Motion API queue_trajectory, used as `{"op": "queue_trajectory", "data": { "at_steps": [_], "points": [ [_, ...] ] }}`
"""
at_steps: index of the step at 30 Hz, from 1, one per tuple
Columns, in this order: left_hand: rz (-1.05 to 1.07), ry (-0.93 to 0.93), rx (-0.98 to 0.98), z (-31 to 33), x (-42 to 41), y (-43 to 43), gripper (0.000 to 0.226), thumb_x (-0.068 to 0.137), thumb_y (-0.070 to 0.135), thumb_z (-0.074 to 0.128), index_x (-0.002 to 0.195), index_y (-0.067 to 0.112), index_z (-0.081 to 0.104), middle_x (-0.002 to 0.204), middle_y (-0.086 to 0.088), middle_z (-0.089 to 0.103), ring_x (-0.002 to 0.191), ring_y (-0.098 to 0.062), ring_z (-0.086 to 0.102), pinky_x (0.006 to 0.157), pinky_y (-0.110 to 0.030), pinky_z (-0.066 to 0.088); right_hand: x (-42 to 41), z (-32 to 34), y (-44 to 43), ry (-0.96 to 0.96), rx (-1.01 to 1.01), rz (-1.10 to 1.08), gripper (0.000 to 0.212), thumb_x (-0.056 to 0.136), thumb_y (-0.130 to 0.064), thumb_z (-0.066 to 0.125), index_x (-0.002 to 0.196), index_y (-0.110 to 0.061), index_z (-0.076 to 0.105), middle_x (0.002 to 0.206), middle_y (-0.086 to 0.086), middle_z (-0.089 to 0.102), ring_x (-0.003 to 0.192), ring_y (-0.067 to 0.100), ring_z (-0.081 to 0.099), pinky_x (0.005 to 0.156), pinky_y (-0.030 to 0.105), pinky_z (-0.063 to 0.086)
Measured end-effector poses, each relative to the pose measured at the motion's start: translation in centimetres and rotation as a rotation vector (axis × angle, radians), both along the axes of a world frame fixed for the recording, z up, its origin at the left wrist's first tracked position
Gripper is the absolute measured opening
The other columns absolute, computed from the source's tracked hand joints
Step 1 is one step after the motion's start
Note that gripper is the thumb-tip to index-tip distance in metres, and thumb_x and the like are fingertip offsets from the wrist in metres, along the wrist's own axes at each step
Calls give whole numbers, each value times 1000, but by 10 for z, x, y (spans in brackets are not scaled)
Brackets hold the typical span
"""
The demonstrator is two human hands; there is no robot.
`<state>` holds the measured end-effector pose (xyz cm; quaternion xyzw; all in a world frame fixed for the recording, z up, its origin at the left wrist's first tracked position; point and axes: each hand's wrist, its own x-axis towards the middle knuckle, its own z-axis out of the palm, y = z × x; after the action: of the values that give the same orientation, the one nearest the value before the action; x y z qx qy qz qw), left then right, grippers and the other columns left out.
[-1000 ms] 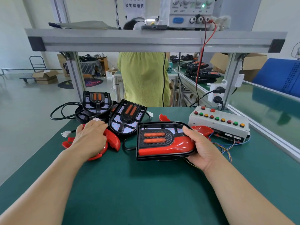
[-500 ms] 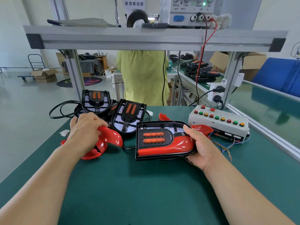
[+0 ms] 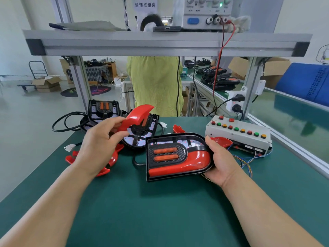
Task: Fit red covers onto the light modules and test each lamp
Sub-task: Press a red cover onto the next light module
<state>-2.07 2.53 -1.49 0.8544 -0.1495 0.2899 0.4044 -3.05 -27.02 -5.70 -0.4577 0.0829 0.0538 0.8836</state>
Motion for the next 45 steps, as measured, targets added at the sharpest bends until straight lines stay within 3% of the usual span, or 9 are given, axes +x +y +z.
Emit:
{"op": "queue_trajectory", "data": {
  "at_steps": [3,6,10,16,20,26,34,40,45],
  "points": [
    [-67,-27,-6,-1,-3,-12,39,89,14,70,110,46,64,102,24,68,96,3,63,88,-18,46,0,0,1,-11,-16,16,38,102,-36,50,102,-8,74,110,20,74,95,34,74,82,51,59],
    [-99,-120,93,-2,-8,-27,31,91,9,67,117,25,68,100,14,61,97,-2,58,85,-5,37,1,-1,1,-26,-45,36,39,102,-38,49,111,-8,72,114,19,72,104,36,71,94,52,53],
    [-126,-165,145,-1,-15,-47,32,91,8,68,122,15,69,103,5,57,100,-6,56,89,-11,41,0,0,1,-36,-59,52,38,102,-37,48,113,-9,71,114,18,73,100,34,72,85,48,59],
    [-181,-151,91,-3,-19,-56,34,85,10,75,118,14,72,98,5,61,96,-14,61,87,-32,51,-1,4,0,-44,-52,84,37,102,-33,47,102,-11,78,110,17,74,90,30,74,80,48,60],
    [-200,-174,90,-3,-18,-56,26,83,9,76,109,12,73,98,4,62,96,-15,62,88,-36,51,-3,7,2,-57,-61,116,39,102,-33,45,121,-9,69,118,17,72,97,29,72,90,45,56],
    [-235,-155,117,-4,-19,-59,25,86,6,73,110,13,73,101,5,60,100,-16,61,90,-31,50,-6,10,4,-57,-79,109,38,103,-33,44,119,-10,70,117,17,72,95,29,72,97,46,52],
    [-271,-158,138,-6,-22,-68,24,86,8,72,110,11,74,99,3,61,98,-15,61,89,-30,50,-10,14,7,-71,-103,100,40,105,-32,42,127,-10,67,121,17,70,102,31,69,94,46,54],
    [-263,-130,131,-12,-20,-71,24,88,9,72,112,11,73,100,4,62,100,-15,61,90,-34,51,-10,14,7,-107,-111,132,40,106,-33,39,127,-13,68,117,15,72,97,27,72,86,42,59],
    [-248,-95,85,-17,-17,-71,24,87,11,73,110,17,74,102,10,62,105,-13,59,95,-27,48,-10,14,7,-91,-98,131,39,106,-33,41,122,-11,69,109,15,75,89,26,74,75,38,62]
  ]
}}
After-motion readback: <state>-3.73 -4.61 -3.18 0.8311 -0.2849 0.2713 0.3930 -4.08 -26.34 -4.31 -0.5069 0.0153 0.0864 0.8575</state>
